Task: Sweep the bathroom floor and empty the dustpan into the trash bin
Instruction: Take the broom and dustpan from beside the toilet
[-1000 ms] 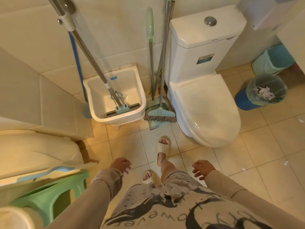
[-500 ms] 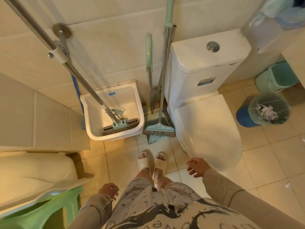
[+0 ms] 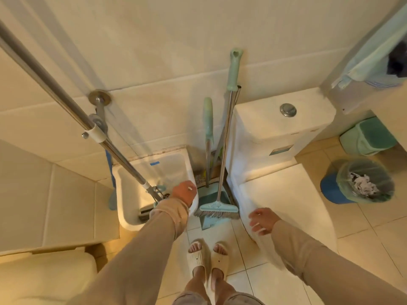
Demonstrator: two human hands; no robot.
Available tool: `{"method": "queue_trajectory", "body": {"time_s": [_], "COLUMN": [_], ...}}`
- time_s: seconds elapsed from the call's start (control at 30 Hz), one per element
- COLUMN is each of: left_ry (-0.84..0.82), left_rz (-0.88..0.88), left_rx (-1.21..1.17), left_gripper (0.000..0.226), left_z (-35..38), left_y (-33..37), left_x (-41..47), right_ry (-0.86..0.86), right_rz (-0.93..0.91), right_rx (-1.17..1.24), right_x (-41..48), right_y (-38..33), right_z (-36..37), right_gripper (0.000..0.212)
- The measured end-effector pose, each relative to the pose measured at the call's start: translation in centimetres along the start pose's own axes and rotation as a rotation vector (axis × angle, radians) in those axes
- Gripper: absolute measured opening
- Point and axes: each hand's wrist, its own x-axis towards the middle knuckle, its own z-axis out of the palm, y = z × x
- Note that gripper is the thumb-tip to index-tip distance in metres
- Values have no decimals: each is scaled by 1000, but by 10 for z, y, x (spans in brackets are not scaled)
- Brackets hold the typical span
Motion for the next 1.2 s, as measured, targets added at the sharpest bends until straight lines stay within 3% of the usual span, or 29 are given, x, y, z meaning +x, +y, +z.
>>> {"method": "queue_trajectory", "body": {"time_s": [0.13,0.23,0.33,0.4,0.47,0.57,0.67,0.87,0.97,1.13,1.2], "left_ry": [211,400,520,493,449,507,489,387,346,318,323], "left_rz": [163,439,778,848,946,1125,1050,881,866,839,834], "left_rx": [-63,28,600,931,1178,1509,1587,1616,1658,1704,1778], "left_gripper": [36,62,75,72,63,48,32,26,26,24,21], "left_z": [-37,-60,-77,-85,-88,-84,-74,-74,-72,-63,-54], "left_y": [55,83,99,106,111,119,121,128,128,126,120], "left_x": [27,36,49,56,61,61,72,87,86,70,57], "right_ry": [24,12,70,33,-19,-83,-140,-227,-225,-345,-314], "right_rz": [-111,-233,-401,-426,-429,-385,-379,-379,-359,-165,-63], "right_rx": [-27,-79,-30,271,589,871,948,942,956,1226,1310], "right_x": [2,1,-1,-1,-1,9,18,25,22,0,-10], "right_y": [-85,-138,-183,-207,-226,-247,-261,-273,-265,-225,-199], "right_z": [-11,-19,-31,-39,-46,-56,-61,-60,-58,-47,-41], "right_gripper": [7,6,12,21,14,19,47,60,56,23,28]}}
